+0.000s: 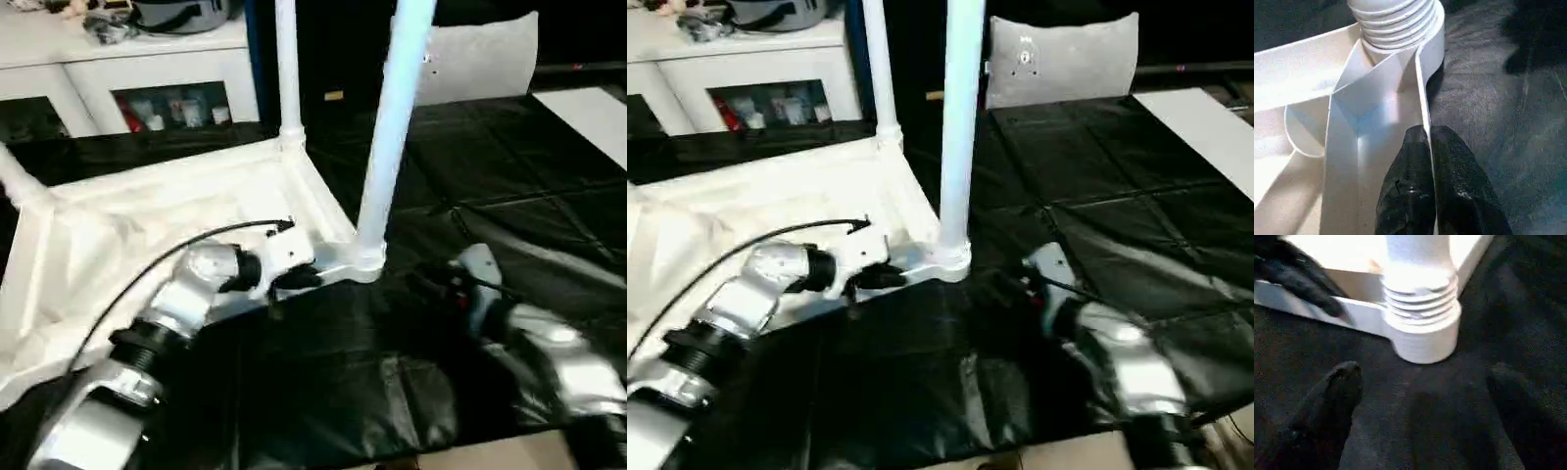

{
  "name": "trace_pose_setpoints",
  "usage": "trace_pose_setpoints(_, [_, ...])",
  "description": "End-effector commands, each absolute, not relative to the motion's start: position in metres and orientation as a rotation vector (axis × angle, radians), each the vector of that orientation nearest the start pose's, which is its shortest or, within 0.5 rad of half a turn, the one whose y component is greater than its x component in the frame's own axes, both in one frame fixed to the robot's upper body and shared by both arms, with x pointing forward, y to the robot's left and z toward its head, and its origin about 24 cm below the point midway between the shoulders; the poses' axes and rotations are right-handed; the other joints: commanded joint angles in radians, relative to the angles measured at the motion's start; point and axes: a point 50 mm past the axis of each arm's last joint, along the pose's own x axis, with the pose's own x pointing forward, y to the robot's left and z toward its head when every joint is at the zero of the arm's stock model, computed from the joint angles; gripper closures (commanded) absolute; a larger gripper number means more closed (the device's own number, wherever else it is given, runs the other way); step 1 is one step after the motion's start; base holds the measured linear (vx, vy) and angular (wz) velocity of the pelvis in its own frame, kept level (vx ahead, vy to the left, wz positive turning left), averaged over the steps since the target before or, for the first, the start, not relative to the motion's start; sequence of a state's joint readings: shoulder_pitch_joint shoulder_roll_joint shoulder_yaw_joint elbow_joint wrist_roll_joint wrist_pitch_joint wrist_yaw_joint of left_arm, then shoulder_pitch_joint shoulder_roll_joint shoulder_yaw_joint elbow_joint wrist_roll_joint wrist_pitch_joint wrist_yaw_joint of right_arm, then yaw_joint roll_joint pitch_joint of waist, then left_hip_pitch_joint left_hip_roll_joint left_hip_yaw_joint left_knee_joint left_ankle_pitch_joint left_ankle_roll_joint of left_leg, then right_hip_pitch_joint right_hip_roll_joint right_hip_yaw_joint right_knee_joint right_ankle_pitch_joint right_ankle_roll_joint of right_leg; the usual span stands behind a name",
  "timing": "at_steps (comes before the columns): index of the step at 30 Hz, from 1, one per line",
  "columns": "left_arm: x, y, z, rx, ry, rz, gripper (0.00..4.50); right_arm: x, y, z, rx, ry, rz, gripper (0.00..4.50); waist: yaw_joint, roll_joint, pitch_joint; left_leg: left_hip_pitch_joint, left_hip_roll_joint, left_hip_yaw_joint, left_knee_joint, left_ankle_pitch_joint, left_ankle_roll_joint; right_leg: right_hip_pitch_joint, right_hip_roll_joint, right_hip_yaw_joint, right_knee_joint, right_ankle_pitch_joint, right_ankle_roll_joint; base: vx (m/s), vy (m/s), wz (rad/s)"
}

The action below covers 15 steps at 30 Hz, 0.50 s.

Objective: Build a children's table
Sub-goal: Rotate leg to tighten

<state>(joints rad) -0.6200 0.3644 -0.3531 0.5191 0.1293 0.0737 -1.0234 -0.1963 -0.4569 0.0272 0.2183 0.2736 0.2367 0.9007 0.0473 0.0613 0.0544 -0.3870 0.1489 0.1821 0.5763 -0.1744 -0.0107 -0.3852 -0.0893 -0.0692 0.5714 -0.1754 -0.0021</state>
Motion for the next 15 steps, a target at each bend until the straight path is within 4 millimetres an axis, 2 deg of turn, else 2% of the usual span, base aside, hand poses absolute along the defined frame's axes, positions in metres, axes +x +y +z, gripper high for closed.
trace_pose_setpoints(1, [0.320,0.123,0.053,0.661,0.433,-1.289,4.50,0.266,-0.197,0.050,-0.029,0.299,0.913,0.09,0.008,-0.011,-0.071,0.017,0.084,-0.029,-0.061,-0.192,0.116,0.043,-0.077,0.044,-0.046,-0.089,-0.277,0.000,0.000,0.00])
trace_pose_setpoints(2, [0.320,0.123,0.053,0.660,0.433,-1.289,4.50,0.266,-0.197,0.050,-0.028,0.299,0.915,0.09,0.007,-0.013,-0.069,0.017,0.084,-0.027,-0.062,-0.197,0.114,0.042,-0.075,0.044,-0.047,-0.101,-0.277,0.000,0.000,0.00])
trace_pose_setpoints(5, [0.324,0.119,0.058,0.533,0.448,-1.278,4.50,0.266,-0.192,0.057,-0.012,0.270,0.937,0.09,0.015,-0.011,-0.064,0.024,0.085,-0.026,-0.065,-0.256,0.079,0.036,-0.076,0.047,-0.055,-0.217,-0.264,0.000,0.000,0.00])
trace_pose_setpoints(7, [0.324,0.118,0.060,0.518,0.437,-1.281,3.95,0.267,-0.192,0.057,-0.010,0.268,0.937,0.00,0.016,-0.013,-0.063,0.028,0.084,-0.026,-0.067,-0.281,0.056,0.032,-0.075,0.047,-0.060,-0.265,-0.251,0.000,0.000,0.00])
trace_pose_setpoints(10, [0.325,0.117,0.062,0.517,0.430,-1.295,3.79,0.268,-0.190,0.058,-0.017,0.258,0.920,0.00,0.015,-0.012,-0.065,0.025,0.085,-0.029,-0.070,-0.282,0.042,0.033,-0.074,0.048,-0.057,-0.249,-0.242,0.000,0.000,0.00])
trace_pose_setpoints(15, [0.330,0.111,0.064,0.535,0.389,-1.272,3.42,0.264,-0.191,0.052,-0.063,0.318,0.942,0.00,0.016,-0.013,-0.068,0.023,0.082,-0.026,-0.063,-0.245,0.058,0.037,-0.075,0.047,-0.052,-0.176,-0.254,0.000,0.000,0.00])
